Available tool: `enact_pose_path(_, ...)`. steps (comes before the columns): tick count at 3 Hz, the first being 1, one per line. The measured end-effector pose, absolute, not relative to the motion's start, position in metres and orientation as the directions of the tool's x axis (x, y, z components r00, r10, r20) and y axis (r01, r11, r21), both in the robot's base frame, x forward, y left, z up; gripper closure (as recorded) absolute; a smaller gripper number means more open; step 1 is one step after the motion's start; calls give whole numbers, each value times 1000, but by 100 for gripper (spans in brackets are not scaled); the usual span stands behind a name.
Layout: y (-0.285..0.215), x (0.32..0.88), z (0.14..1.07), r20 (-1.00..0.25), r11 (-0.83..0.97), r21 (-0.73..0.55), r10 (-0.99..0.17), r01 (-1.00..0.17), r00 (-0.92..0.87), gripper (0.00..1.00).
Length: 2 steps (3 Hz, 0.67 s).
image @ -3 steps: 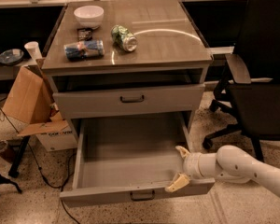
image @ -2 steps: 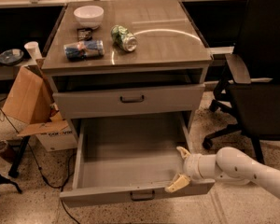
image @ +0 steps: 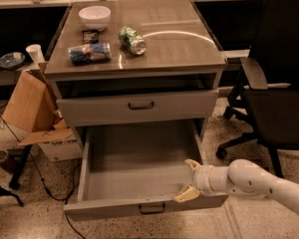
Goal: Close middle drawer
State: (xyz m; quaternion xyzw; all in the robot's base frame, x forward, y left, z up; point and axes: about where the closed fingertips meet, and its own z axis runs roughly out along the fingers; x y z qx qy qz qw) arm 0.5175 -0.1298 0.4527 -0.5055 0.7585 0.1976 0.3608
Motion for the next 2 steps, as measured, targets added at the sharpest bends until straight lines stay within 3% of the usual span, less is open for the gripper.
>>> enact_pose_path(1,-122,517,453,-747,402,-69,-628,-913,-220,0)
enact_pose_path(2,-118,518,450,-742,390,-68,-635,-918,-214,0)
